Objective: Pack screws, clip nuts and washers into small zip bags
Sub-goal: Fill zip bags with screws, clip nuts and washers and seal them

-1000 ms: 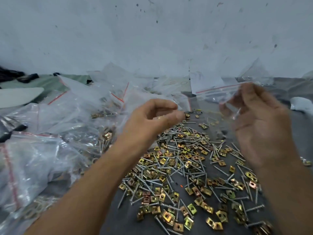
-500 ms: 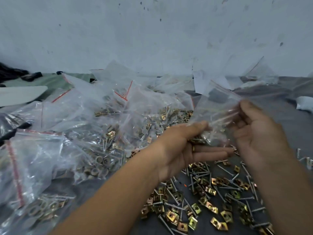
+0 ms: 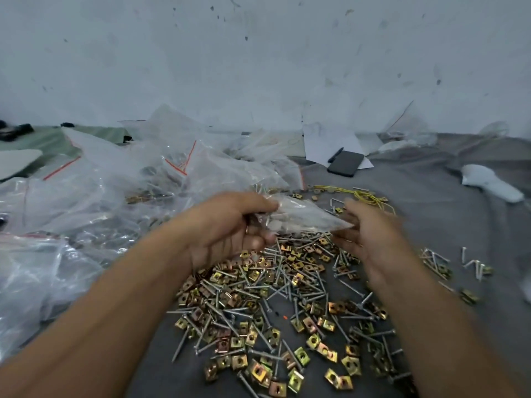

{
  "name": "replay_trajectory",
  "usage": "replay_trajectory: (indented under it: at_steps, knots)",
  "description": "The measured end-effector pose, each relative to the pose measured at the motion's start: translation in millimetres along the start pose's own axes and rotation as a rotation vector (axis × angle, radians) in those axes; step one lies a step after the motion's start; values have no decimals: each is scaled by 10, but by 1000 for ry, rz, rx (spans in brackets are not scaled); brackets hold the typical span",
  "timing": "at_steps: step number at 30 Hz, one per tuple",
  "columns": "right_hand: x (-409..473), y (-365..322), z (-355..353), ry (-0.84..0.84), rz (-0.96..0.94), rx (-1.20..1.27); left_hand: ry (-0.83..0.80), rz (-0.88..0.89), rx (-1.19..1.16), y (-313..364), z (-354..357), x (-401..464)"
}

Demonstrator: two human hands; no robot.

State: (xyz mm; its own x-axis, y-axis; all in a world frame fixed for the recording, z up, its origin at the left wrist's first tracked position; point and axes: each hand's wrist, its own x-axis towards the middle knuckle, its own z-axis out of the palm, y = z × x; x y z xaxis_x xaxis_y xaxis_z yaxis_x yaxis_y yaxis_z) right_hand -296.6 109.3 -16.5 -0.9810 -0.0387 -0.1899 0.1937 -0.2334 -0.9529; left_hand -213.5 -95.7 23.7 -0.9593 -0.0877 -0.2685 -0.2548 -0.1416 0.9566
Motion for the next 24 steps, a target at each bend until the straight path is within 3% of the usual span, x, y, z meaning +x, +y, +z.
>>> replay_trajectory:
  at_steps: [5, 6, 11, 14, 21, 24]
  knots:
    - [33, 55, 71, -1, -50, -86, 178, 332, -682, 185, -465, 110]
    - [30, 74, 90, -5, -40, -84, 194, 351, -718, 169, -522, 103]
    - [-2, 157, 185, -42, -23, -150, 80, 201, -500, -3, -403, 26]
    - [-43, 197, 200, -61, -49, -234, 133, 200, -436, -37, -286, 70]
    - [-123, 176, 161, -59, -308, -495, 53, 142, -157, -236, -93, 141]
    - [-115, -34, -74, 32, -448, -575, 9, 165, -108, -292, -17, 213]
